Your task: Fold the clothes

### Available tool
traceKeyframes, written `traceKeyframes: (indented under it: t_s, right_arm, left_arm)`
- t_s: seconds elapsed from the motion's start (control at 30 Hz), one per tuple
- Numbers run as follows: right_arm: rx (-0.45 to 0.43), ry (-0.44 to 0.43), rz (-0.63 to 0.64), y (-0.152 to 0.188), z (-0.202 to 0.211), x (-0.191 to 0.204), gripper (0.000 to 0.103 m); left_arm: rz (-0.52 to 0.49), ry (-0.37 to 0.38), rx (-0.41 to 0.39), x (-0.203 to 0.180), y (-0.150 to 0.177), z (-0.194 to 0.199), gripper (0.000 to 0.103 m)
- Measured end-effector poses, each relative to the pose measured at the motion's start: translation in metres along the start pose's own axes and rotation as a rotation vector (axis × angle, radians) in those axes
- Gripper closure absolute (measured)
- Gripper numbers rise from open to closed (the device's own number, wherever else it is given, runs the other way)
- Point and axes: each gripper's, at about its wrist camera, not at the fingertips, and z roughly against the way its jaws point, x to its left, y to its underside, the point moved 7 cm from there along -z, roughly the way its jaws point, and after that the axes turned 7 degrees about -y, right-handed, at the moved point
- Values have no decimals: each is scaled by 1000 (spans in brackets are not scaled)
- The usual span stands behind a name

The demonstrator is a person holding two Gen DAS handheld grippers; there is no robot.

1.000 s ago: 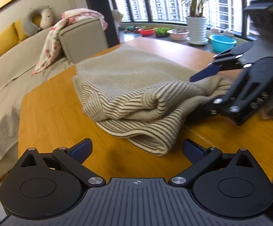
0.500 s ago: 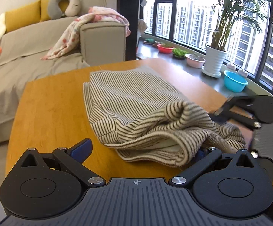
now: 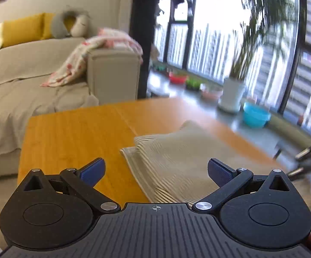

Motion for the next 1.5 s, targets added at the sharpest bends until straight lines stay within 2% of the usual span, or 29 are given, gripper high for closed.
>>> traceKeyframes:
  t_s: [0.1, 0.2, 0.27, 0.33, 0.4, 0.47, 0.5, 0.6, 0.63, 0.7, 0.77, 0.87, 0.93, 1.13, 1.27, 1.33, 1.37, 1.43, 1.5]
  right_arm:
    - [2, -37, 78, -19, 26, -13, 75]
    - [-1, -93, 111, -42, 38, -46, 75]
    - [-3, -149, 104, -56, 29, -73, 74]
    - [10, -233, 105, -61, 4, -96, 73]
    - [14, -313, 107, -61, -24, -108, 71]
    - [-2, -355, 55, -58, -53, -122, 59]
    - [-3, -364, 25, -55, -68, -130, 48]
    - [-7, -388, -64, -46, -111, -151, 37]
    - [-22, -382, -90, -41, -119, -157, 25]
    - [-48, -370, -175, -35, -125, -170, 11]
    - [-66, -356, -261, -28, -122, -177, 7]
    - [-86, -326, -377, -18, -113, -180, 7]
    - [-116, -289, -461, -11, -103, -190, 7]
    - [-110, -72, -735, 33, -94, -229, 7]
    - [-141, -18, -776, 44, -93, -222, 7]
    - [-183, -13, -790, 42, -92, -221, 11]
    - [-214, -27, -802, 40, -89, -220, 17]
    - [-270, -72, -829, 36, -83, -215, 24]
    - [-308, -94, -857, 33, -82, -212, 24]
  left_arm:
    - [-60, 16, 59, 2, 0, -35, 0]
    - [-108, 86, 112, 1, 10, -57, 1]
    - [-93, 163, 151, 1, 21, -66, 4]
    - [-33, 232, 178, 10, 28, -71, 4]
    - [11, 253, 182, 21, 32, -69, 4]
    - [27, 226, 181, 34, 35, -67, 4]
    - [41, 210, 183, 41, 35, -66, 4]
    - [101, 168, 176, 66, 33, -55, 4]
    - [108, 149, 166, 72, 32, -49, 3]
    - [115, 138, 130, 78, 25, -34, 0]
    - [116, 168, 80, 77, 14, -16, 0]
    - [77, 226, 3, 67, 1, 5, 0]
    - [40, 261, -21, 57, -4, 12, 0]
    - [-88, 361, -36, 16, -4, 25, 0]
    - [-143, 329, 33, -6, 9, 17, 0]
    - [-145, 292, 62, -14, 15, 9, 0]
    - [-139, 255, 67, -15, 15, 2, 0]
    - [-83, 185, 56, -9, 12, -13, 0]
    - [51, 120, 41, 9, 5, -26, 0]
